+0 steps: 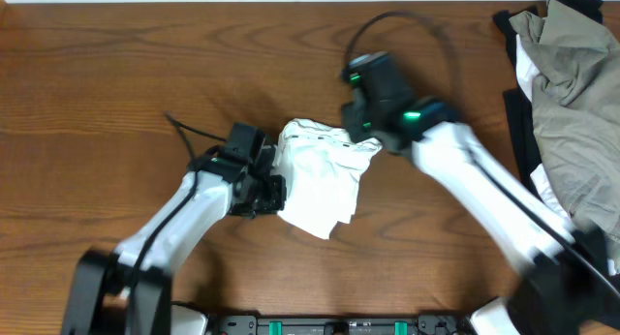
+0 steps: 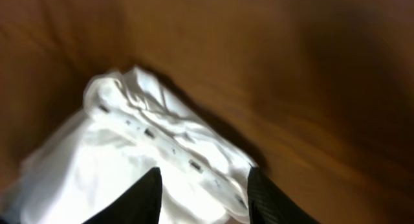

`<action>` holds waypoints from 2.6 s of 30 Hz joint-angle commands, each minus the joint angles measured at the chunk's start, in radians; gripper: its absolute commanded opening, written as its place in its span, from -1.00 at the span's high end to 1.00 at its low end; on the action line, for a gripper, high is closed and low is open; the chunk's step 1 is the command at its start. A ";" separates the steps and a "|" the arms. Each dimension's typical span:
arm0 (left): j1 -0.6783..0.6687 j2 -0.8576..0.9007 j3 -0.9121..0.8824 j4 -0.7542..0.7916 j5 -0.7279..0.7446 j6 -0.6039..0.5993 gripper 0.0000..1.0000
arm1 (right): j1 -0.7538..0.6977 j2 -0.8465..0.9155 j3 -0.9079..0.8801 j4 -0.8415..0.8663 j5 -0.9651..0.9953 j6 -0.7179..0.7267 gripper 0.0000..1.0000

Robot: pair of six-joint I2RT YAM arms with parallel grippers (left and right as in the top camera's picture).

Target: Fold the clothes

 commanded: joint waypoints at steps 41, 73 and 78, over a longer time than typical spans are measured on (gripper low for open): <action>0.032 0.217 -0.002 0.393 -0.302 0.179 0.09 | 0.049 -0.026 -0.561 0.335 -0.360 0.294 0.42; 0.032 0.147 -0.002 -0.011 -0.149 0.115 0.77 | -0.117 0.084 -0.551 0.552 -0.510 0.266 0.53; 0.032 0.147 -0.002 -0.006 -0.149 0.115 0.77 | -0.133 -0.005 -0.551 0.383 -0.590 0.227 0.48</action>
